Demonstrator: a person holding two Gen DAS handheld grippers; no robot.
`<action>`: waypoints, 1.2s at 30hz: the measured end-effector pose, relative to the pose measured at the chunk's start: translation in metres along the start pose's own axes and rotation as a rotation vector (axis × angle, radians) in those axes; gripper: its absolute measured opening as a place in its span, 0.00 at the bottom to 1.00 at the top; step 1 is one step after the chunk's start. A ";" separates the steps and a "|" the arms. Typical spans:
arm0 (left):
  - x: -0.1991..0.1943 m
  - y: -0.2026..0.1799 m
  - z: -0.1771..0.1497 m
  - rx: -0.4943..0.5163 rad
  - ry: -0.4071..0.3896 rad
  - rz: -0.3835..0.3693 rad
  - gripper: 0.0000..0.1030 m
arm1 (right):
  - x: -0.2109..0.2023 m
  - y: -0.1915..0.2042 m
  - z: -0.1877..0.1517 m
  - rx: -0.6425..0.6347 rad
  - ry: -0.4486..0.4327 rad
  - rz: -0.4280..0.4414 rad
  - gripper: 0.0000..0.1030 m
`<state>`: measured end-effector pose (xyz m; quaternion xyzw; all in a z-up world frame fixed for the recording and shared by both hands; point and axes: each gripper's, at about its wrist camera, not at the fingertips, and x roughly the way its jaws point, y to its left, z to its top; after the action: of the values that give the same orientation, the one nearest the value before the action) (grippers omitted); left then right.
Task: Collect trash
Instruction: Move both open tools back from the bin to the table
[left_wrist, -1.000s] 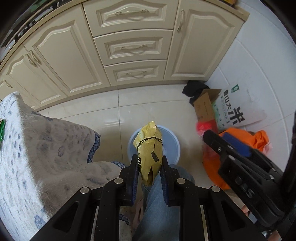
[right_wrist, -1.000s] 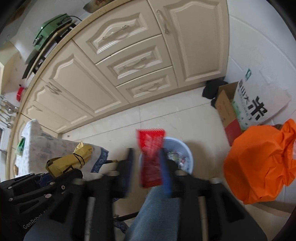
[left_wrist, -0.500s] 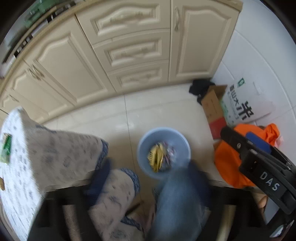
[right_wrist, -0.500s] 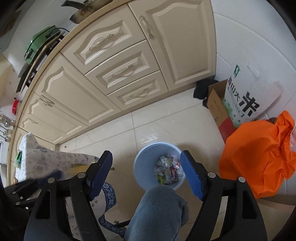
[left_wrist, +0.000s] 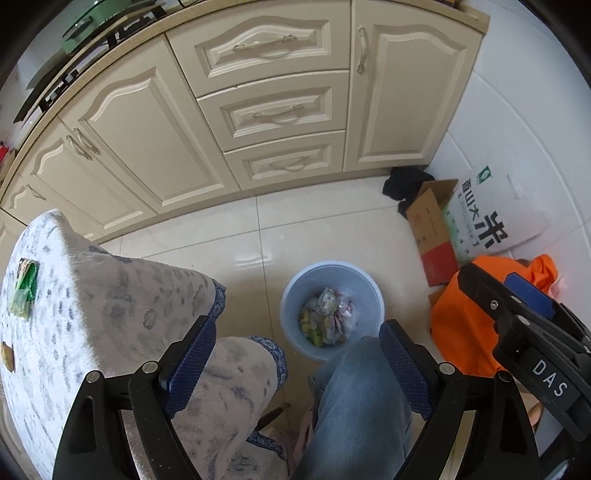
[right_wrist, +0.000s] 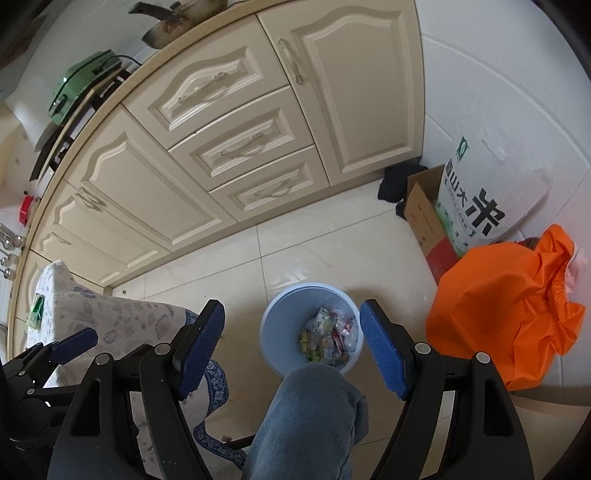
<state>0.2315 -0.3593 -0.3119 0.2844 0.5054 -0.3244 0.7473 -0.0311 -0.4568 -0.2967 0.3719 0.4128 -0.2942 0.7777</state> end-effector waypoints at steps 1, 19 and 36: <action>-0.003 0.002 0.000 -0.002 -0.003 -0.003 0.85 | -0.002 0.003 0.000 -0.004 -0.002 -0.002 0.75; -0.089 0.130 -0.058 -0.239 -0.114 0.048 0.85 | -0.031 0.125 0.006 -0.210 -0.071 0.071 0.87; -0.133 0.349 -0.160 -0.679 -0.134 0.189 0.85 | 0.007 0.354 -0.052 -0.767 -0.026 0.218 1.00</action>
<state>0.3723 0.0062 -0.2052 0.0434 0.5057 -0.0852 0.8574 0.2206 -0.2200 -0.2040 0.0925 0.4410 -0.0390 0.8919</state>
